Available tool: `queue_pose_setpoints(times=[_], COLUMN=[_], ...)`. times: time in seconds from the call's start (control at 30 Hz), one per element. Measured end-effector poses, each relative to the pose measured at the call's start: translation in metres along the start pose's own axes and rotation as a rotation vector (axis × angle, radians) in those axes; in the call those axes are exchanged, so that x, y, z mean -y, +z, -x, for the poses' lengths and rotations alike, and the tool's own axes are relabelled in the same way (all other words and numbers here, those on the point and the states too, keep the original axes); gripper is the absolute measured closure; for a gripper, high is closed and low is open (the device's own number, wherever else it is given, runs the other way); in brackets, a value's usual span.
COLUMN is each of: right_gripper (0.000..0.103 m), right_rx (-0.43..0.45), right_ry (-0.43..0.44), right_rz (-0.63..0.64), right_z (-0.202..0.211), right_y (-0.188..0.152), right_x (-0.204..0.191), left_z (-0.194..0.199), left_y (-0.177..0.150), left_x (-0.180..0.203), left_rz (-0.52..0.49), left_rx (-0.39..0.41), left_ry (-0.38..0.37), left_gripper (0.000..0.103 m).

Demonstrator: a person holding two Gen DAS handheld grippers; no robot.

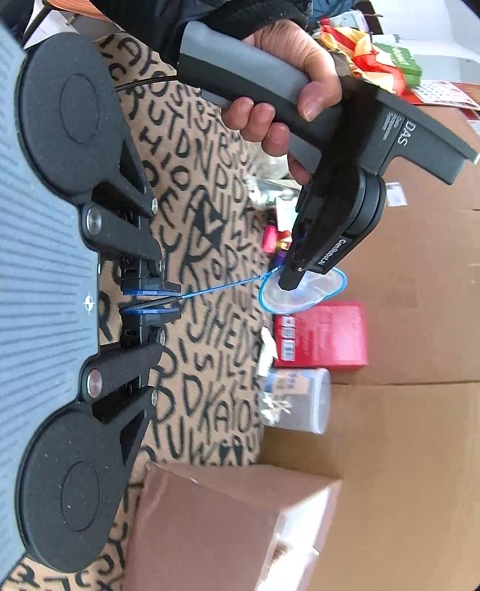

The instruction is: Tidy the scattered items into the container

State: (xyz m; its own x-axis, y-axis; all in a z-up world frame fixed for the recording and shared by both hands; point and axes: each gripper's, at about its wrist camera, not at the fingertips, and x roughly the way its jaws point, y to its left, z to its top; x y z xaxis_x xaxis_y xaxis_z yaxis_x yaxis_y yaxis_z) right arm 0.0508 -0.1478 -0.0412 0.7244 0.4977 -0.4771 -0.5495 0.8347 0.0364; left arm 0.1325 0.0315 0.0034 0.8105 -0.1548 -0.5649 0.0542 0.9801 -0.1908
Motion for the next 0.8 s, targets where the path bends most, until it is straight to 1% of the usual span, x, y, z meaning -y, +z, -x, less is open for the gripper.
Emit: queue_pose_setpoints(times=[0.23, 0.43, 0.5, 0.53, 0.6, 0.7, 0.73, 0.77, 0.8], right_gripper=[0.097, 0.099, 0.099, 0.102, 0.102, 0.102, 0.102, 0.102, 0.102], right_rx=[0.093, 0.186, 0.216, 0.228, 0.245, 0.235, 0.219, 0.203, 0.191], right_ry=[-0.047, -0.118, -0.148, -0.164, -0.195, -0.248, -0.257, -0.262, -0.252], right_rz=[0.000, 0.001, 0.003, 0.002, -0.001, -0.018, -0.032, -0.047, -0.056], right_z=[0.027, 0.054, 0.063, 0.067, 0.073, 0.075, 0.075, 0.074, 0.073], right_y=[0.013, 0.028, 0.033, 0.035, 0.038, 0.038, 0.036, 0.033, 0.028], right_x=[0.013, 0.033, 0.042, 0.047, 0.059, 0.079, 0.085, 0.091, 0.094], left_z=[0.021, 0.029, 0.028, 0.027, 0.022, 0.006, 0.001, -0.004, -0.009], left_y=[0.027, 0.049, 0.058, 0.062, 0.070, 0.079, 0.079, 0.079, 0.075], left_x=[0.041, 0.085, 0.102, 0.111, 0.128, 0.149, 0.150, 0.150, 0.146], left_rz=[-0.076, -0.145, -0.169, -0.181, -0.203, -0.223, -0.221, -0.218, -0.216], left_rx=[0.075, 0.130, 0.146, 0.154, 0.164, 0.145, 0.136, 0.125, 0.113], left_ry=[-0.042, -0.101, -0.124, -0.136, -0.171, -0.202, -0.199, -0.196, -0.186], left_gripper=[0.103, 0.103, 0.103, 0.103, 0.103, 0.103, 0.089, 0.081, 0.075])
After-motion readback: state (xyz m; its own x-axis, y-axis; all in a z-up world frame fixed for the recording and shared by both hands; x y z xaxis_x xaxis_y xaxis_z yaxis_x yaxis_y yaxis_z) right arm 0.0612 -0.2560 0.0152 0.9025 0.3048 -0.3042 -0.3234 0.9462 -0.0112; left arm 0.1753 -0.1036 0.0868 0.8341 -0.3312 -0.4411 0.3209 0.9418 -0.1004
